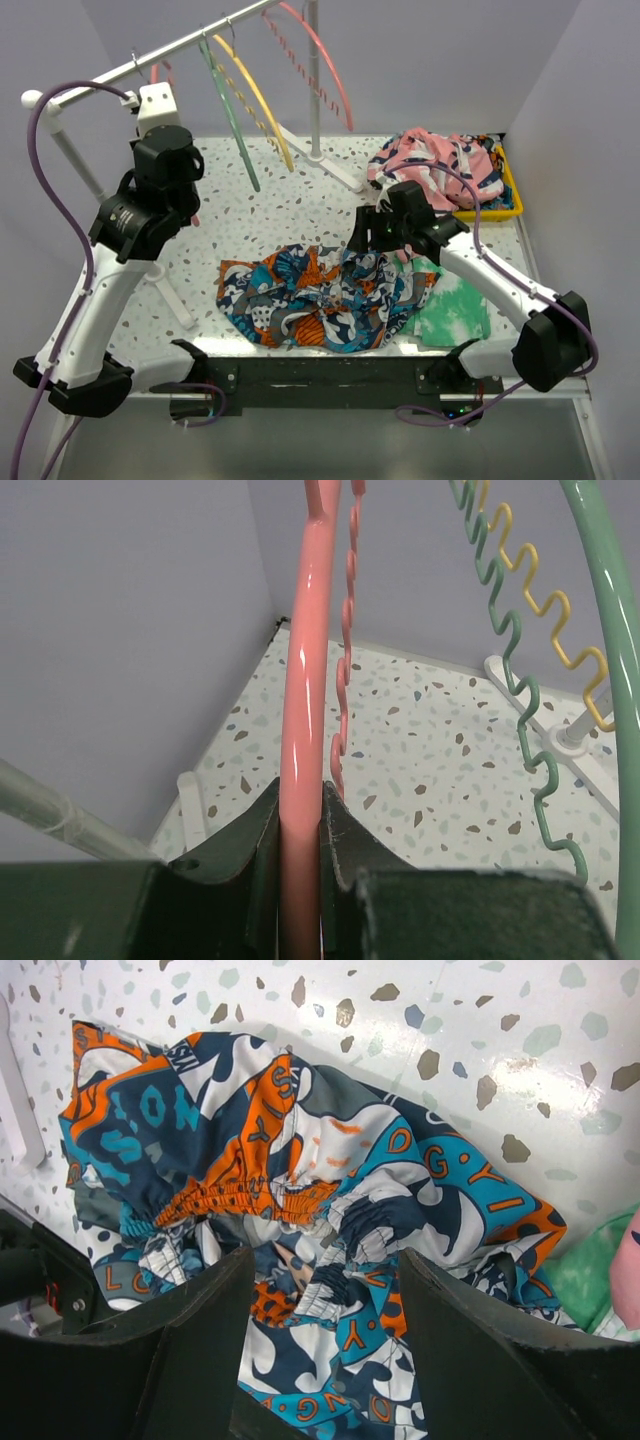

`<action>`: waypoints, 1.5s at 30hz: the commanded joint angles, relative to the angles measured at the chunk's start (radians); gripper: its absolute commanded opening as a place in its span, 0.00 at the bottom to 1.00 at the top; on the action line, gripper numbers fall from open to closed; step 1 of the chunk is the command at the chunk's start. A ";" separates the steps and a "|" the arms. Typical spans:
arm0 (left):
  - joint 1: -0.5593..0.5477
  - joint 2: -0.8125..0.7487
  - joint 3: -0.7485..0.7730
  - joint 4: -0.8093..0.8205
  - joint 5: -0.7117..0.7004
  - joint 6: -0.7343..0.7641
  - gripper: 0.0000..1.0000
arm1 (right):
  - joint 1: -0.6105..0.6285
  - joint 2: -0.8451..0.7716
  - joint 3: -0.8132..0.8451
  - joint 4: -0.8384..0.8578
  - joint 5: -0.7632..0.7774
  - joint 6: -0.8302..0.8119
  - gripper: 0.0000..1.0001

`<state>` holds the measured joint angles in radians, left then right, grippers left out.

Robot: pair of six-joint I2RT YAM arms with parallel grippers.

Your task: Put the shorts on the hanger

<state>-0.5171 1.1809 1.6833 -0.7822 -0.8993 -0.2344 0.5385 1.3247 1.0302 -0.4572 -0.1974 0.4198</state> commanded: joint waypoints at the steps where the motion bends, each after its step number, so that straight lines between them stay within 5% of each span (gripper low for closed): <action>1: 0.006 -0.043 0.007 0.092 0.003 0.050 0.00 | 0.011 0.007 0.042 0.003 0.015 -0.018 0.63; 24: 0.006 -0.182 0.035 -0.025 0.206 0.121 0.00 | 0.035 0.034 0.093 -0.006 0.044 -0.019 0.63; 45: 0.005 -0.501 -0.039 -0.241 0.407 0.116 0.00 | 0.054 0.033 0.079 0.000 0.061 -0.018 0.63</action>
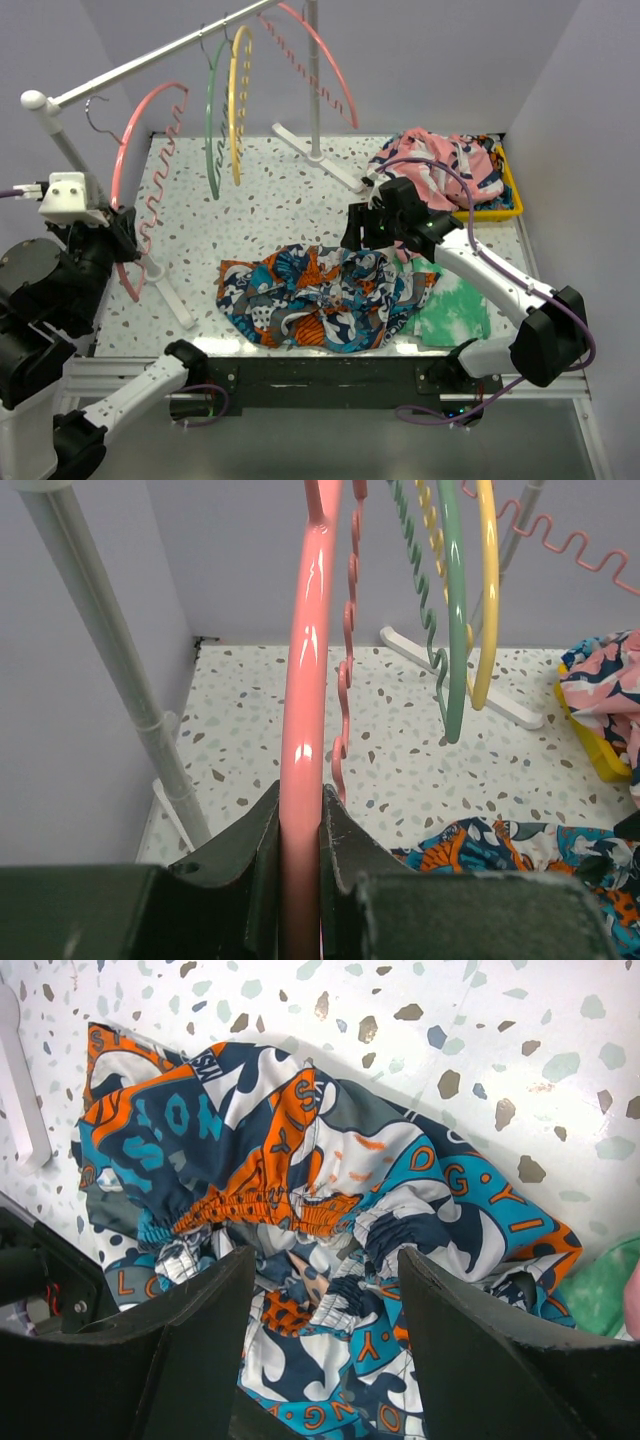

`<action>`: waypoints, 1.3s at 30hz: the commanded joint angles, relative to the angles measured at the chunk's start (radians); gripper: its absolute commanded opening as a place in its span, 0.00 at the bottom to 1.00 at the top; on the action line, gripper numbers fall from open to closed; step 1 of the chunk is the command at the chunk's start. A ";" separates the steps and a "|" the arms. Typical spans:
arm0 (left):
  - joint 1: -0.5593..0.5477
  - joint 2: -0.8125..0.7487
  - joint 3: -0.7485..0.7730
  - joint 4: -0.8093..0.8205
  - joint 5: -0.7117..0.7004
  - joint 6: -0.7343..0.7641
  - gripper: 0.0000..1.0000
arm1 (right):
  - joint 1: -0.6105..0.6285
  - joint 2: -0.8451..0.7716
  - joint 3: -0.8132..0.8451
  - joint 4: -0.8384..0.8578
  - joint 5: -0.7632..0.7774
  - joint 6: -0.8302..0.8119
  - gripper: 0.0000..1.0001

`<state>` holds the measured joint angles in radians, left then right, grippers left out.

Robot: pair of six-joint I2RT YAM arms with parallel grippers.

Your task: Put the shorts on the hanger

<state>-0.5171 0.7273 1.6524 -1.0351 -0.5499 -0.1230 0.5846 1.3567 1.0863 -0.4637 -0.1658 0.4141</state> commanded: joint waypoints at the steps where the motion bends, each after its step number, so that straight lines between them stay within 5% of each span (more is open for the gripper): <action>1: 0.005 -0.072 -0.014 0.009 0.071 0.003 0.00 | 0.008 -0.001 0.023 0.005 0.031 -0.012 0.63; 11: -0.018 -0.174 0.039 0.062 0.212 0.008 0.00 | 0.007 -0.059 0.011 -0.024 0.066 -0.011 0.63; 22: -0.303 0.122 0.107 0.096 0.393 0.011 0.00 | 0.015 -0.258 -0.078 -0.084 0.164 -0.005 0.63; 30: -0.379 0.107 -0.172 0.070 0.425 -0.021 0.00 | 0.216 -0.318 -0.212 -0.079 0.362 0.057 0.62; 39: -0.379 -0.015 -0.399 0.014 0.479 -0.122 0.00 | 0.244 -0.216 -0.310 0.109 0.460 0.120 0.53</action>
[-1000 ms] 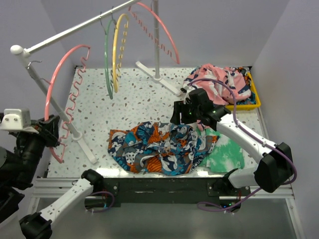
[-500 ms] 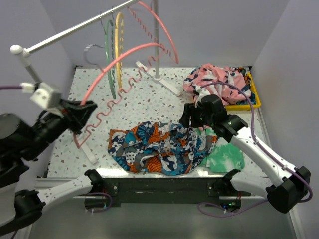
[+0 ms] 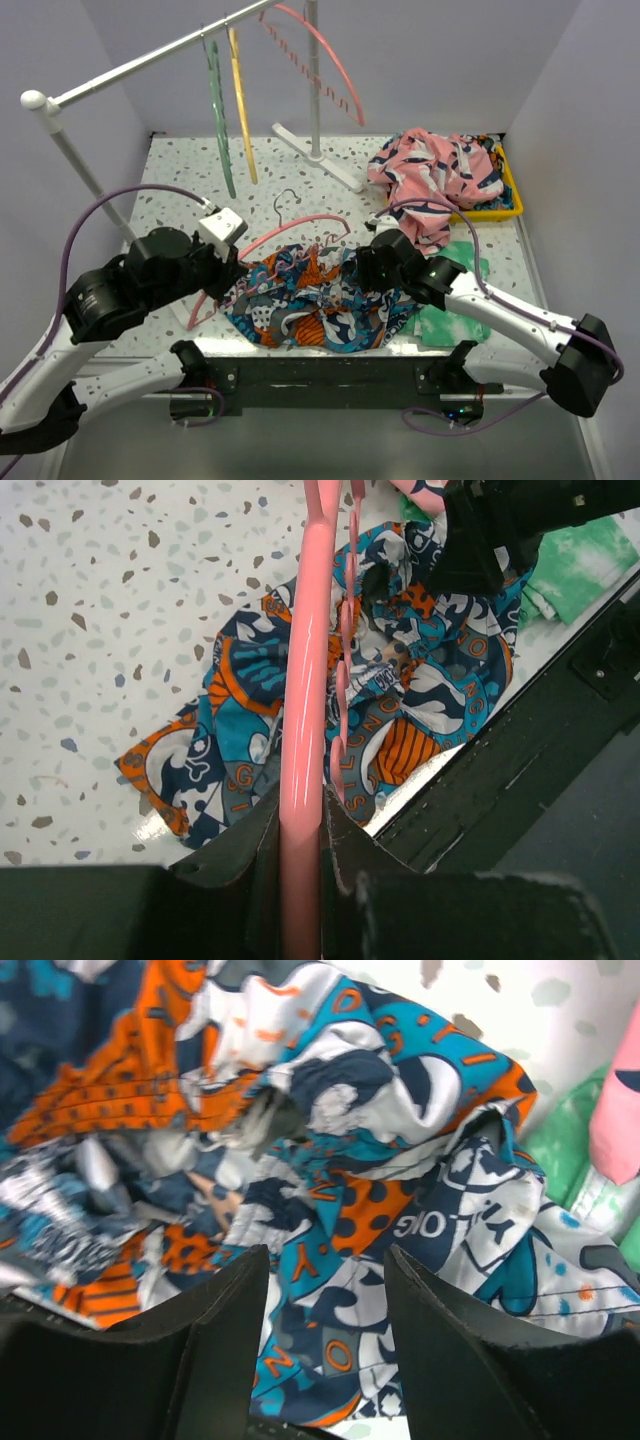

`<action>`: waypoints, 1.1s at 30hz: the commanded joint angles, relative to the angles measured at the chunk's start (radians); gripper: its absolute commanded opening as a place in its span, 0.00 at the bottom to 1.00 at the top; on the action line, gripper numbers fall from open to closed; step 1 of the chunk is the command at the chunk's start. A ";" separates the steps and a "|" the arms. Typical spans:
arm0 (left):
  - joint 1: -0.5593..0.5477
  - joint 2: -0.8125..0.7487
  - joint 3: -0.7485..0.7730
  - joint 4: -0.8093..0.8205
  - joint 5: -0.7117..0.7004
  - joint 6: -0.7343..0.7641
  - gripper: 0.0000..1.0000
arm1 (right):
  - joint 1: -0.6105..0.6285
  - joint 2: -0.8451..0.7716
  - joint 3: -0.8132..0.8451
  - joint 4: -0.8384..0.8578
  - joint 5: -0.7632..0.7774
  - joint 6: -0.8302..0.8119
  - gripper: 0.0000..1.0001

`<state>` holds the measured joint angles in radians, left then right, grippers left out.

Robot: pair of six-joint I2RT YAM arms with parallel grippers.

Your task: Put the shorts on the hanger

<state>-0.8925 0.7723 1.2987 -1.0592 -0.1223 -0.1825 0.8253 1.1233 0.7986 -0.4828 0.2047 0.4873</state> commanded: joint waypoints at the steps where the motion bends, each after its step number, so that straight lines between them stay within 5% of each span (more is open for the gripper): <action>1: -0.003 -0.064 -0.056 0.030 0.056 -0.067 0.00 | 0.005 0.026 -0.024 0.157 0.091 0.050 0.52; 21: -0.003 -0.039 -0.156 -0.004 0.105 -0.087 0.00 | 0.005 0.197 -0.012 0.280 0.191 0.088 0.46; 24: -0.005 -0.027 -0.176 0.027 0.116 -0.087 0.00 | 0.005 0.199 0.007 0.273 0.222 0.076 0.34; 25: -0.003 -0.022 -0.186 0.036 0.115 -0.087 0.00 | 0.006 0.201 0.026 0.256 0.228 0.071 0.20; 28: -0.003 -0.018 -0.208 0.086 0.115 -0.087 0.00 | 0.011 0.194 0.075 0.202 0.245 0.042 0.00; 33: -0.003 -0.019 -0.228 0.163 0.118 -0.081 0.00 | 0.035 0.158 0.163 0.092 0.242 -0.016 0.00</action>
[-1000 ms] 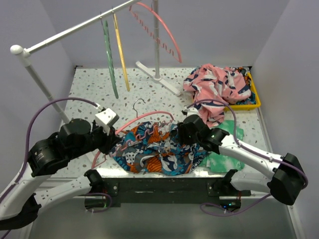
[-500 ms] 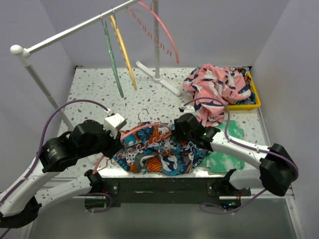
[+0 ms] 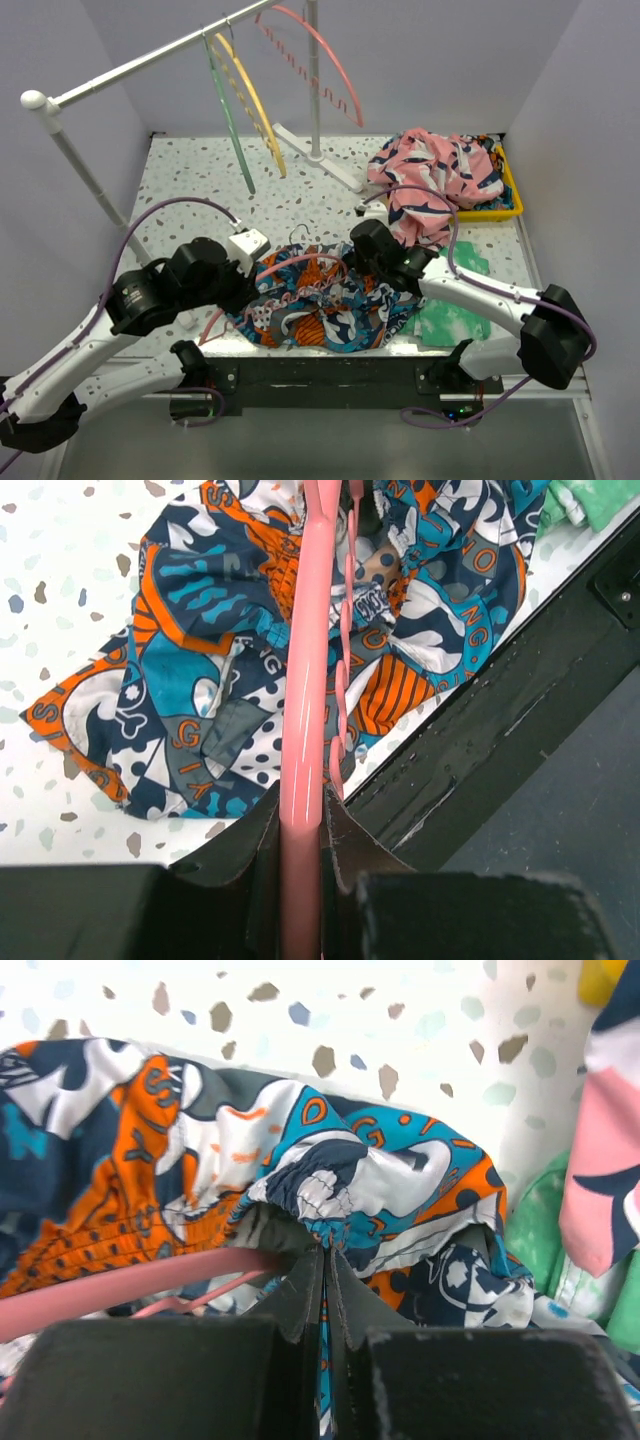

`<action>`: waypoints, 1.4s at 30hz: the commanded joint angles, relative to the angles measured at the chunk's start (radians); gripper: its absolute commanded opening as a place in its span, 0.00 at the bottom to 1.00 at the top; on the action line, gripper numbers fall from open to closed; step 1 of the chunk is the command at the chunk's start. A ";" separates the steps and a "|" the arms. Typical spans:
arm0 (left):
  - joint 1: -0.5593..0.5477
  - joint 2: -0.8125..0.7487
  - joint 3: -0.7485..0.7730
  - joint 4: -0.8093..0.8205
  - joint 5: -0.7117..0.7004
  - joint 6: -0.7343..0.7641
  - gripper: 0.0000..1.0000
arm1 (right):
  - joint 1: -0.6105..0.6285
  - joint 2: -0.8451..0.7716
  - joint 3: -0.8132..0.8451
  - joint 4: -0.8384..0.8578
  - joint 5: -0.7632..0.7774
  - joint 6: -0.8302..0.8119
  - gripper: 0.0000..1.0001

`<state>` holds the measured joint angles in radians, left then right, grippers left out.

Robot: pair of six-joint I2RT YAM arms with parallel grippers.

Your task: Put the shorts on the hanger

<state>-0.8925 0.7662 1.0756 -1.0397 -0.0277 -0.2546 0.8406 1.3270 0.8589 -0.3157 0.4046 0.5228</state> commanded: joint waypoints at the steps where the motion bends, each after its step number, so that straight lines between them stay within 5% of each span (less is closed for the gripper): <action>1: -0.003 -0.018 -0.015 0.159 0.023 -0.009 0.00 | 0.025 -0.063 0.138 -0.112 0.030 -0.059 0.00; 24: -0.005 -0.260 -0.258 0.714 0.031 0.110 0.00 | 0.144 0.118 1.030 -0.456 -0.217 -0.219 0.00; 30: -0.003 -0.317 -0.276 0.787 -0.044 0.135 0.00 | 0.147 0.103 0.996 -0.485 -0.198 -0.247 0.01; 33: -0.005 -0.381 -0.299 0.843 -0.057 0.150 0.00 | 0.146 0.043 0.872 -0.427 -0.200 -0.233 0.13; 37: -0.003 -0.403 -0.325 0.885 -0.051 0.158 0.00 | 0.146 0.008 0.832 -0.422 -0.142 -0.215 0.53; 42: -0.005 -0.374 -0.361 0.902 -0.040 0.146 0.00 | 0.147 -0.089 0.799 -0.404 -0.083 -0.219 0.61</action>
<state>-0.8978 0.3969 0.7212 -0.3828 -0.0528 -0.1112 0.9890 1.3228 1.6760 -0.7204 0.2344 0.3122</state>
